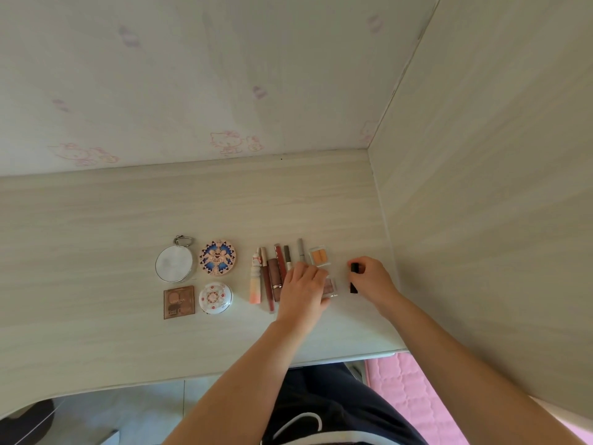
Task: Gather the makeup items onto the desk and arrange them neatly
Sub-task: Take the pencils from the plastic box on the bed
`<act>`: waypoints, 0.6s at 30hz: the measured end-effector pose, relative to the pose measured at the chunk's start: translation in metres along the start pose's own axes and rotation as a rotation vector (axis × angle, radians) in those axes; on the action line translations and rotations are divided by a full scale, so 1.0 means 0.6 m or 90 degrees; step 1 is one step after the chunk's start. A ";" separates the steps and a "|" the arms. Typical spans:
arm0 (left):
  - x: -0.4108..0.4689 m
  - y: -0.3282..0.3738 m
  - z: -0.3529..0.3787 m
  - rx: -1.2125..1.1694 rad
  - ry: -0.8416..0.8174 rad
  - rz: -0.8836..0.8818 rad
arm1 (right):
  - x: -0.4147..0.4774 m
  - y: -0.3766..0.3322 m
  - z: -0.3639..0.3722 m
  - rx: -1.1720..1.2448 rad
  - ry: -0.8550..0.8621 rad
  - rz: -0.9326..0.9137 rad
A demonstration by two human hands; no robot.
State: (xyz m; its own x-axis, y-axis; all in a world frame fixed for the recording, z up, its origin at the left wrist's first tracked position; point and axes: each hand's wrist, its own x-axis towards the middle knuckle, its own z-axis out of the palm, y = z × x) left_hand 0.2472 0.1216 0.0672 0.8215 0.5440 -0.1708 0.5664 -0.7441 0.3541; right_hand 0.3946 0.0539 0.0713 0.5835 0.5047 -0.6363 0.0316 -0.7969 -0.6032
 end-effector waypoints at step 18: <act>-0.016 -0.015 0.003 -0.011 0.107 0.082 | 0.019 -0.004 0.032 -0.163 0.080 -0.192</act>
State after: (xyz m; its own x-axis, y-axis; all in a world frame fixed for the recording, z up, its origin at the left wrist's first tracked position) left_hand 0.2342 0.1224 0.0639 0.8636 0.5031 0.0313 0.4554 -0.8053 0.3796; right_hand 0.3857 0.0679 0.0558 0.6108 0.6970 -0.3757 0.4082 -0.6838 -0.6049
